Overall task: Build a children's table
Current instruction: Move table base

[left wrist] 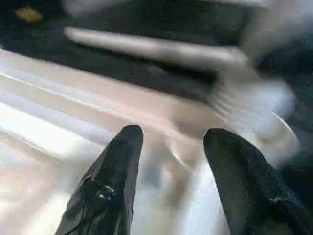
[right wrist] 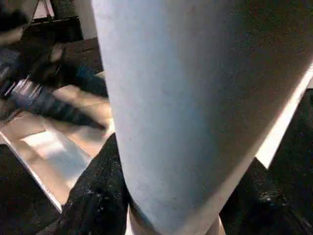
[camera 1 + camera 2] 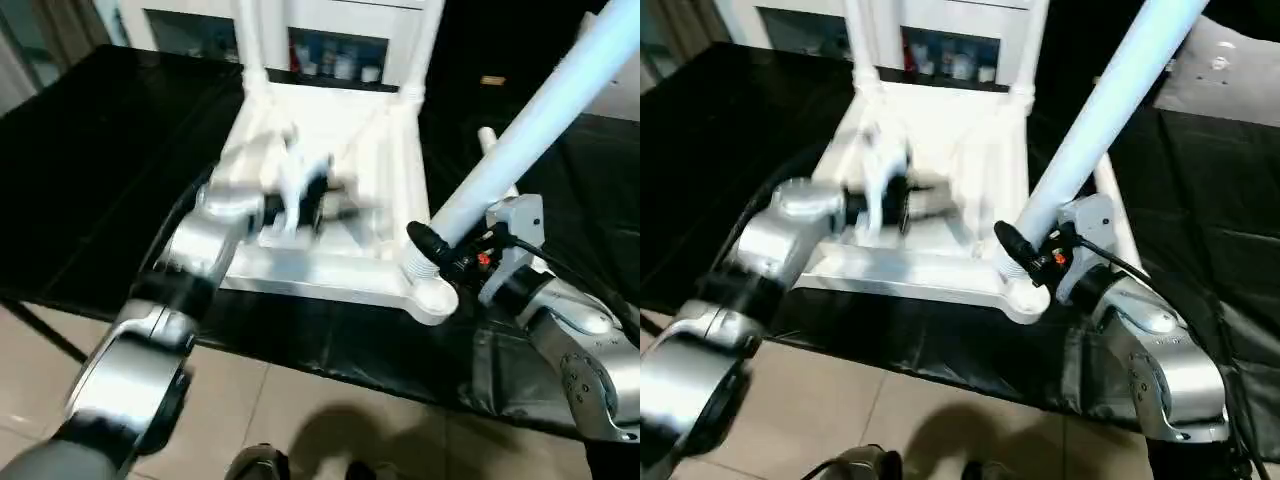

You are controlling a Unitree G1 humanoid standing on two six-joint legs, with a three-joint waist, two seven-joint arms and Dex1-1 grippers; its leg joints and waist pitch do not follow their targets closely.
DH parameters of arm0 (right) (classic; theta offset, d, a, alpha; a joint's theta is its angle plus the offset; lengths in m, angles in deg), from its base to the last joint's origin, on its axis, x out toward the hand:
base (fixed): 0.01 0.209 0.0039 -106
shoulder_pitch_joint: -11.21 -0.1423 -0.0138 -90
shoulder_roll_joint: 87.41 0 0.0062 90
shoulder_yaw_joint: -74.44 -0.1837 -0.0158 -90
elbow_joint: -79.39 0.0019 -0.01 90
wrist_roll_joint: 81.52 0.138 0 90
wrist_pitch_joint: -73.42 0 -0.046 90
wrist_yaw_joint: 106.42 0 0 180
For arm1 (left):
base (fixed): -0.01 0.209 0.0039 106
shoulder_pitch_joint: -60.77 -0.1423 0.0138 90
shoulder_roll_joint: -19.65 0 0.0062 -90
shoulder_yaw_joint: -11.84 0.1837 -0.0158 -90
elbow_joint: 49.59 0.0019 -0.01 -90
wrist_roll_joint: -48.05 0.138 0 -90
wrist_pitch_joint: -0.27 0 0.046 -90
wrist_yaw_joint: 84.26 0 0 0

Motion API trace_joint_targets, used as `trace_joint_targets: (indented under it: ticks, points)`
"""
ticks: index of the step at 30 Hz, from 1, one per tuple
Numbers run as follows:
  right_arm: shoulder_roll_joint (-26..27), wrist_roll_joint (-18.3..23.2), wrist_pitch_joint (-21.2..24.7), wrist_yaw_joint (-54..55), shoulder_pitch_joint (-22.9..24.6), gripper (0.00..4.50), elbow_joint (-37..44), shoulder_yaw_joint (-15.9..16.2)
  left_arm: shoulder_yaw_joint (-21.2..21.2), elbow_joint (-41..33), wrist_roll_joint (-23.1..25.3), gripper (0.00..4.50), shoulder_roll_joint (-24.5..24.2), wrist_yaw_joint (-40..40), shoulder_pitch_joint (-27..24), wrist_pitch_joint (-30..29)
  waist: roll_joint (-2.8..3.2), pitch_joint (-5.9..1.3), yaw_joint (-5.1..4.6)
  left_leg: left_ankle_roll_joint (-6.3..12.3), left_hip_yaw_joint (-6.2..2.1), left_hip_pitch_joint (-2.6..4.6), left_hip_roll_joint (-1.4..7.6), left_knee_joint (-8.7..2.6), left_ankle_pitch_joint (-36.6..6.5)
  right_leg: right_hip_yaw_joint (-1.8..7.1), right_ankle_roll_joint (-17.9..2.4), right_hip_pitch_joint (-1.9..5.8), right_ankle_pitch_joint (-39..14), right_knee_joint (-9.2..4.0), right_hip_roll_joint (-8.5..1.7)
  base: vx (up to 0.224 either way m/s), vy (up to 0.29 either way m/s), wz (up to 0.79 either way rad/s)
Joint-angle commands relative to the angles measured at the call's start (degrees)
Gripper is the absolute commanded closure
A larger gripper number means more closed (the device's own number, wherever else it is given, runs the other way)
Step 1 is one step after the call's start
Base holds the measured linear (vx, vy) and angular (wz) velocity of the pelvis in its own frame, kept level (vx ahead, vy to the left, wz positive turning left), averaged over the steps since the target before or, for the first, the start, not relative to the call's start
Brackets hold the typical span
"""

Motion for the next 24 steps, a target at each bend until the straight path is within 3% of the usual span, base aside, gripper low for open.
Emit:
trace_joint_targets:
  ticks: [1, 2, 5, 7, 8, 11, 12, 14, 16, 17, 18, 21, 22, 24]
  points:
    - [-0.46, -0.32, -0.69, 0.16, 0.54, 2.59, 0.86, -0.71, 2.66, -3.12, 1.11, 1.79, -0.52, -3.24, -1.17, 0.57, -0.43, -5.77, 0.11, 8.11, -3.44, 0.81, 8.84, -3.22, 2.77, 5.39, -4.79, 3.51, -0.28, -2.80, -11.94, 0.000, 0.000, 0.00]
    - [-0.31, -0.63, -0.85, 0.42, 0.83, 2.59, 0.82, -0.89, 3.79, -4.51, 1.35, 1.77, -0.65, -4.49, -2.48, 0.71, -0.10, -5.61, 0.32, 7.84, -3.35, 0.84, 8.79, -3.21, 1.95, 5.49, -5.09, 3.37, -1.10, -2.93, -12.16, 0.000, 0.000, 0.00]
    - [-0.16, -1.15, -1.03, 0.83, 0.95, 2.59, 0.57, -1.24, 4.33, -5.17, 1.86, 1.39, -0.39, -5.50, -3.64, 2.57, -0.13, -5.34, 0.41, 6.81, -3.06, 1.01, 8.61, -3.38, -0.47, 5.36, -5.40, 3.23, -4.77, -3.66, -12.01, 0.000, 0.000, 0.00]
    - [-0.36, -1.32, -1.09, 0.90, 0.94, 2.59, 0.44, -1.40, 1.83, -3.13, 0.87, 1.30, 0.49, -4.12, -2.02, 3.03, -0.13, -5.22, 0.41, 5.62, -2.72, 1.15, 8.42, -3.48, -2.46, 5.20, -5.52, 3.34, -8.03, -4.19, -12.10, 0.000, 0.000, 0.00]
    - [-0.53, -1.21, -1.00, 0.93, 0.87, 2.59, 0.41, -1.58, -2.58, -0.76, -1.38, 1.16, 1.84, -0.68, 0.95, 1.68, -0.34, -5.12, 0.32, 5.13, -2.65, 1.13, 8.46, -3.62, -3.24, 5.09, -5.39, 3.43, -9.77, -4.35, -12.05, 0.000, 0.000, 0.00]
    - [-0.99, -1.19, -1.05, 0.71, 0.97, 2.59, 0.39, -1.38, -8.72, 2.20, -5.24, 0.98, 3.03, 4.44, 6.27, -0.54, -0.28, -5.04, 0.32, 3.95, -2.72, 1.22, 8.43, -3.71, -5.11, 4.84, -5.65, 3.44, -12.13, -4.52, -12.17, 0.000, 0.000, 0.00]
    - [-1.04, -1.21, -1.06, 0.67, 0.97, 2.59, 0.37, -1.34, -9.18, 2.38, -5.66, 0.94, 3.10, 4.59, 6.75, -0.69, -0.33, -5.04, 0.40, 3.61, -2.75, 1.35, 8.46, -3.70, -5.70, 4.82, -5.67, 3.40, -12.68, -4.60, -12.35, 0.000, 0.000, 0.00]
    - [-1.05, -1.28, -1.06, 0.68, 0.83, 2.59, 0.22, -1.28, -8.94, 2.10, -5.81, 0.69, 2.75, 3.54, 7.16, -0.49, -0.64, -4.77, 0.34, 3.71, -2.38, 1.44, 8.25, -3.79, -5.94, 4.76, -5.66, 3.19, -13.47, -4.84, -12.42, 0.000, 0.000, 0.00]
    - [-0.98, -1.41, -1.07, 0.71, 0.75, 2.59, 0.17, -1.25, -7.38, 1.72, -4.31, 0.69, 2.12, 2.43, 6.78, 1.30, -0.67, -4.77, 0.08, 4.54, -2.15, 0.97, 8.05, -3.86, -5.18, 4.64, -4.81, 3.36, -14.46, -4.84, -12.33, 0.000, 0.000, 0.00]
    - [-0.94, -1.53, -1.04, 0.79, 0.76, 2.59, 0.25, -1.22, -5.69, 1.68, -2.70, 0.69, 1.60, 1.37, 6.21, 2.48, -0.06, -5.10, 0.23, 4.96, -2.34, 0.99, 8.19, -3.86, -4.68, 4.60, -3.91, 3.29, -14.64, -4.79, -12.30, 0.000, 0.000, 0.00]
    - [-0.88, -1.62, -0.96, 0.87, 0.84, 2.59, 0.44, -1.20, -4.26, 1.85, -1.11, 0.69, 1.26, 0.22, 5.63, 3.63, -0.10, -5.30, 0.05, 5.25, -2.46, 1.05, 8.62, -4.00, -4.33, 4.60, -3.58, 3.15, -13.20, -4.55, -12.18, 0.000, 0.000, 0.00]
    - [-0.90, -1.68, -0.77, 0.97, 1.27, 2.59, 0.95, -1.21, -2.32, 2.43, 1.38, 0.69, 0.94, -1.89, 4.80, 5.35, -0.04, -5.50, 0.06, 5.37, -2.44, 0.88, 8.55, -3.91, -4.26, 4.62, -4.16, 3.12, -10.18, -4.28, -12.46, 0.000, 0.000, 0.00]
    - [-1.00, -1.78, -0.75, 1.03, 1.59, 2.59, 1.17, -1.20, -1.89, 3.67, 2.60, 0.69, 1.04, -1.38, 5.09, 6.72, 0.33, -5.46, 0.12, 5.20, -2.43, 0.88, 8.53, -3.88, -4.56, 4.65, -4.30, 3.05, -10.18, -4.28, -12.47, 0.000, 0.000, 0.00]
    - [-1.25, -1.74, -0.78, 1.03, 1.95, 2.59, 1.32, -1.32, -4.98, 7.84, 2.14, 0.69, 2.84, 4.48, 7.98, 7.20, 0.20, -5.40, 0.32, 4.65, -2.26, 1.12, 8.44, -3.82, -6.11, 4.52, -4.63, 3.02, -10.94, -4.58, -12.34, 0.000, 0.000, 0.00]
